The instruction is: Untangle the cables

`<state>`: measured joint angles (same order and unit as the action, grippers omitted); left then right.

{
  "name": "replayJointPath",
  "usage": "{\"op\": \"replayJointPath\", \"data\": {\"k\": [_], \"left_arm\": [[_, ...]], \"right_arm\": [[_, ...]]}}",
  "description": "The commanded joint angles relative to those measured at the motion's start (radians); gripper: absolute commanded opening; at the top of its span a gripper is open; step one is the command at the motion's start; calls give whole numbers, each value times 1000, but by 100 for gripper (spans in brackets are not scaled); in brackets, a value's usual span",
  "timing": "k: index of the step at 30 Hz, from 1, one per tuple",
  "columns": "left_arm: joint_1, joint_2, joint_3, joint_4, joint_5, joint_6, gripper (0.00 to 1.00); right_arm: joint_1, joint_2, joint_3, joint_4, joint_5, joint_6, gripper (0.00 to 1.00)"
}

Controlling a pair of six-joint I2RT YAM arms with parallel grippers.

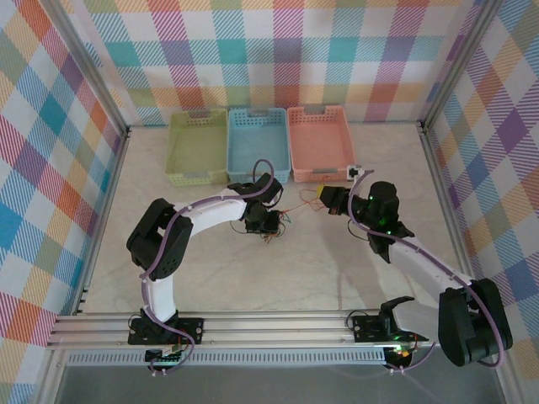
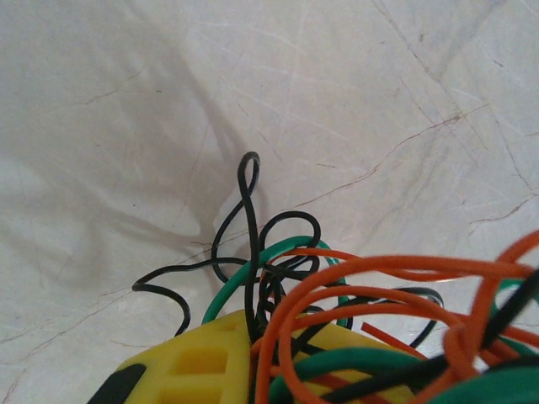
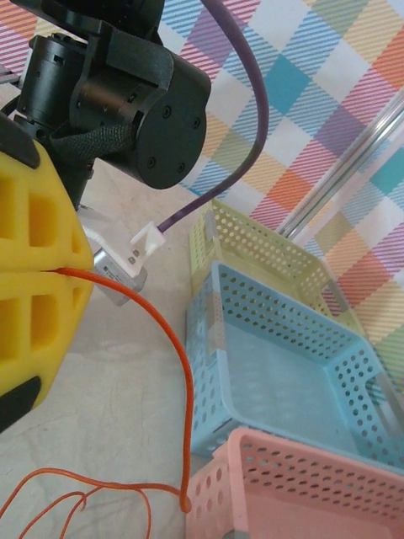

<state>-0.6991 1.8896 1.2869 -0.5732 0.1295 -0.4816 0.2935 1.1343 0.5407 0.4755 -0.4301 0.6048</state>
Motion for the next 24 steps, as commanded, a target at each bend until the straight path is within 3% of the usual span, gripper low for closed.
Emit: {"op": "replayJointPath", "data": {"k": [1, 11, 15, 21, 24], "left_arm": [[15, 5, -37, -95, -54, -17, 10], [21, -13, -58, -75, -45, -19, 4], [23, -38, -78, -37, 9, 1, 5], [23, -140, -140, 37, 123, -7, 17], [23, -178, -164, 30, 140, -15, 34]], "right_arm": [[-48, -61, 56, 10, 32, -21, 0], [-119, -198, 37, 3, 19, -8, 0], [-119, -164, 38, -24, 20, -3, 0], [-116, 21, -13, 70, -25, 54, 0], [-106, 107, -15, 110, -34, 53, 0]]}}
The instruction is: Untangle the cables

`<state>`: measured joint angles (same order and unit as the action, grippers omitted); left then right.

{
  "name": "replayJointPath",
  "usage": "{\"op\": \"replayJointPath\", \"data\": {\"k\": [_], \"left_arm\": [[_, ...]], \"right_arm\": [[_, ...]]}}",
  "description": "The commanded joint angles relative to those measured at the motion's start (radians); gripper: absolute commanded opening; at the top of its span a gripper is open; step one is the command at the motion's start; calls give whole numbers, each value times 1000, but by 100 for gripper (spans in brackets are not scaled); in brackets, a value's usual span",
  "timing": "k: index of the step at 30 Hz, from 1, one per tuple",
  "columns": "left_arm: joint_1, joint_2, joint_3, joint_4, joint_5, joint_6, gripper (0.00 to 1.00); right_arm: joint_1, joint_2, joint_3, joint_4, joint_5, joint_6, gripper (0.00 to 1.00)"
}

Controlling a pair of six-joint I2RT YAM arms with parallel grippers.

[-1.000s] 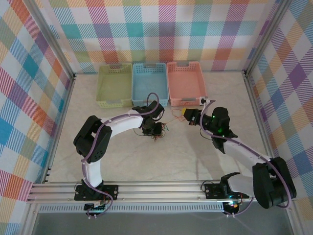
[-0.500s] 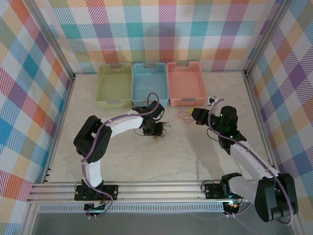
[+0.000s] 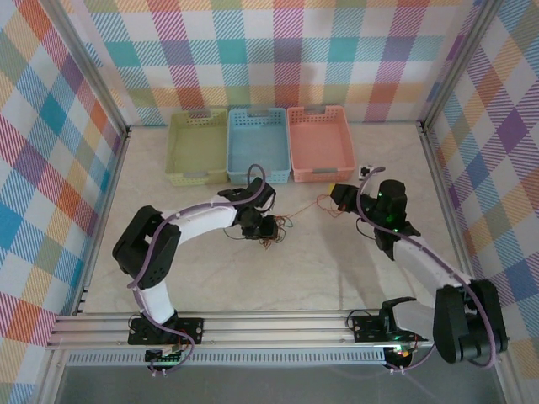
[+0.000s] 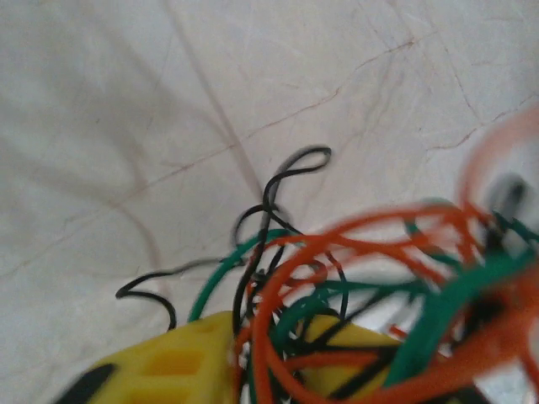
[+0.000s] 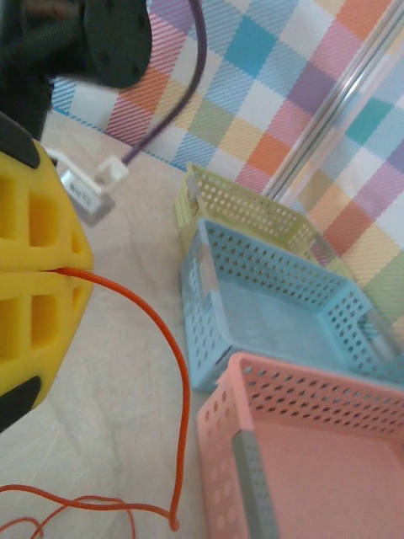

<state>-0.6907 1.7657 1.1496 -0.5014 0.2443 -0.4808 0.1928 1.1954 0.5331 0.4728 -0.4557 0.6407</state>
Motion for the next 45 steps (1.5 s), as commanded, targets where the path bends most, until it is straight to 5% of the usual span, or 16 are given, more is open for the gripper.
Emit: {"op": "replayJointPath", "data": {"k": [1, 5, 11, 27, 34, 39, 45], "left_arm": [[14, -66, -38, -44, 27, -18, 39], [14, -110, -61, -70, 24, -16, 55], [26, -186, -12, -121, 1, 2, 61], [59, 119, 352, -288, -51, 115, 50], [57, 118, 310, -231, 41, 137, 43], [53, 117, 319, -253, 41, 175, 49], [23, 138, 363, -299, 20, 232, 44]], "right_arm": [[2, 74, -8, 124, -9, 15, 0], [25, 147, -2, 184, -25, 8, 0], [29, 174, -5, 196, -24, -14, 0], [31, 173, -5, 188, -21, -39, 0], [31, 168, -3, 177, -18, -42, 0], [31, 170, -1, 175, -20, -39, 0], [31, 161, -1, 166, -12, -41, 0]]}}
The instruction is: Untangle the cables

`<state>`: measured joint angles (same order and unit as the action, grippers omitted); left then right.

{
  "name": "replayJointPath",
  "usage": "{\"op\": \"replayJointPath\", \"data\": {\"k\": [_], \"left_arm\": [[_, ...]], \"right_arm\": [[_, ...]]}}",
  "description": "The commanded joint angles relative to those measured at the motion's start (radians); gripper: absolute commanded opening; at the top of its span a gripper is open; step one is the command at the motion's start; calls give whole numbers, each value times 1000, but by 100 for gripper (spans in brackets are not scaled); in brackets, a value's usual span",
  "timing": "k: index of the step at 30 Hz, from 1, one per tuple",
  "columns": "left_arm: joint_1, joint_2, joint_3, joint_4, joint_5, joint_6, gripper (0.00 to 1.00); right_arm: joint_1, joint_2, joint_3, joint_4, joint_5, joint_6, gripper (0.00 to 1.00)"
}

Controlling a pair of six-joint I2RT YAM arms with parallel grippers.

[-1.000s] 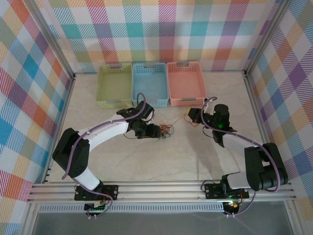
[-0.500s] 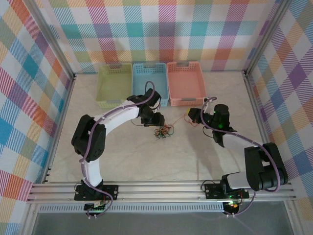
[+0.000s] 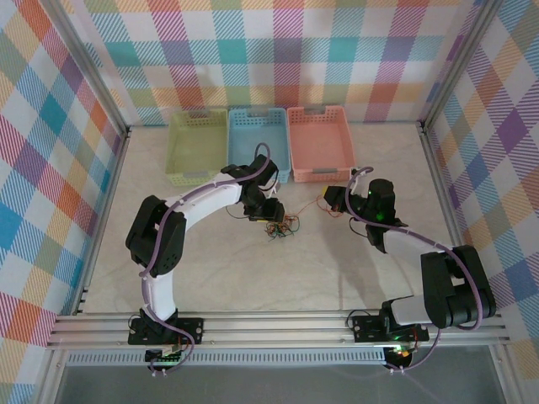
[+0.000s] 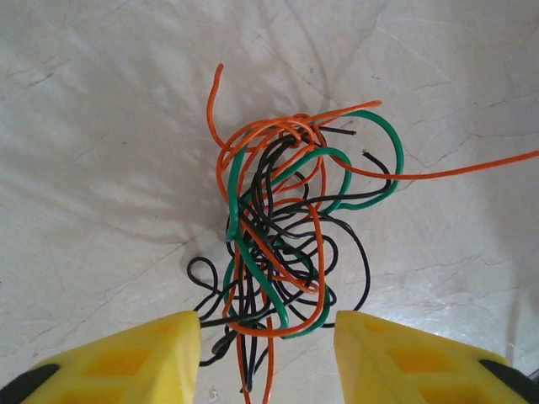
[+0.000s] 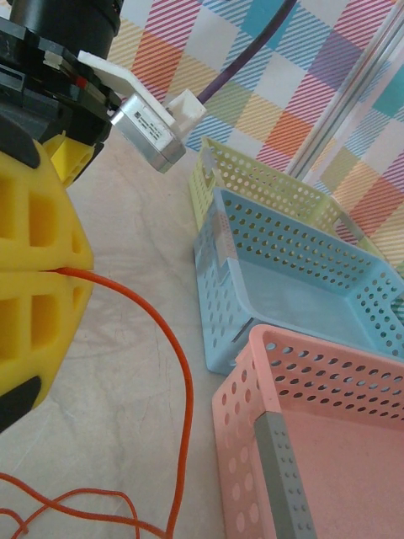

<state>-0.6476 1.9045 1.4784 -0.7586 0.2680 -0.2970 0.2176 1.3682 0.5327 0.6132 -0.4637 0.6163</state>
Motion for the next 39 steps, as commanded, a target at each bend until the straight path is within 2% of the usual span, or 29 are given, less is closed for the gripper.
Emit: {"op": "replayJointPath", "data": {"k": [1, 11, 16, 27, 39], "left_arm": [[-27, -1, 34, -41, -1, 57, 43], [-41, 25, 37, -45, -6, 85, 40], [-43, 37, 37, -47, -8, 89, 36], [-44, 51, 56, -56, -56, 96, 38], [-50, 83, 72, -36, -53, 115, 54]], "right_arm": [[6, -14, -2, 25, -4, -16, 0], [6, -14, 1, 25, -4, -16, 0], [7, -15, 1, 25, -4, -18, 0], [6, -15, 2, 25, -3, -20, 0], [6, -20, 2, -5, -3, -20, 0]]}}
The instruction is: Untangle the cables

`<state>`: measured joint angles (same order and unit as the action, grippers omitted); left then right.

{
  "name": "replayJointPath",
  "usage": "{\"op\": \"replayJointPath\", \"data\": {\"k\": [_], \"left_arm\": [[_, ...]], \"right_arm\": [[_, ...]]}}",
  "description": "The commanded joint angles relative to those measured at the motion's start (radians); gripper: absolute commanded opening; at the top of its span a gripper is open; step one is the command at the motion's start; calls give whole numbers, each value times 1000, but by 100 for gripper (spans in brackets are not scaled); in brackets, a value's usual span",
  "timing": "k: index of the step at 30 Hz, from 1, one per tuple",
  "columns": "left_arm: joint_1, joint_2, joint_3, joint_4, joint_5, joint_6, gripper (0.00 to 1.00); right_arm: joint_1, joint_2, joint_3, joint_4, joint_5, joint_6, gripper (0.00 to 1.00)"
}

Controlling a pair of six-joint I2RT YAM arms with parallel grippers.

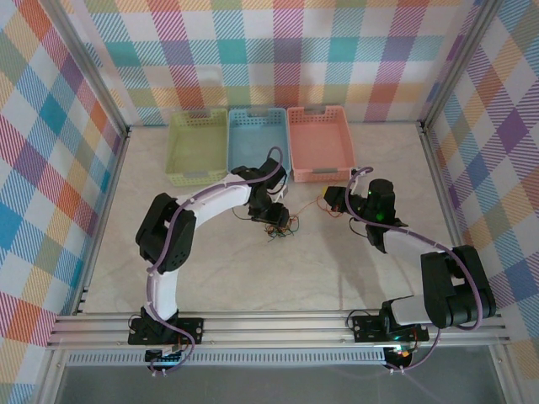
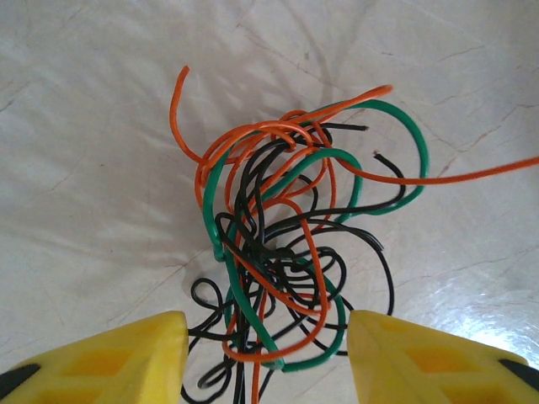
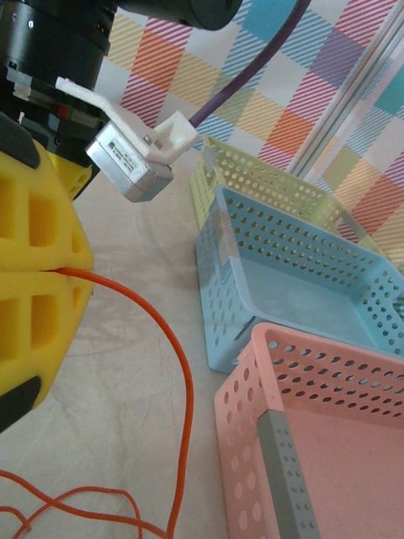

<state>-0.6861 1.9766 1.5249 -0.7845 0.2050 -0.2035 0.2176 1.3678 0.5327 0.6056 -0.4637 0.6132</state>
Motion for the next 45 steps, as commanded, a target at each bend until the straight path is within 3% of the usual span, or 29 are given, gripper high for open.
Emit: {"op": "replayJointPath", "data": {"k": [1, 9, 15, 23, 33, 38, 45], "left_arm": [[-13, 13, 26, -7, 22, 22, 54], [-20, 12, 26, -10, 26, 23, 34], [-21, 6, 24, -10, 16, 24, 29], [-22, -26, 3, 1, 7, 16, 8], [-23, -135, -67, 41, -52, -35, 0], [-22, -254, -145, 73, -135, -97, 0], [3, -464, -231, -17, -373, -204, 0]], "right_arm": [[6, -18, 1, 1, -3, -16, 0], [6, -17, 3, 0, -3, -15, 0], [6, -18, 4, 0, -6, -13, 0], [6, -18, 5, -1, -4, -14, 0], [6, -31, 2, -12, 12, -20, 0], [6, -60, -11, -41, 75, -30, 0], [3, -113, -27, -142, 235, -45, 0]]}}
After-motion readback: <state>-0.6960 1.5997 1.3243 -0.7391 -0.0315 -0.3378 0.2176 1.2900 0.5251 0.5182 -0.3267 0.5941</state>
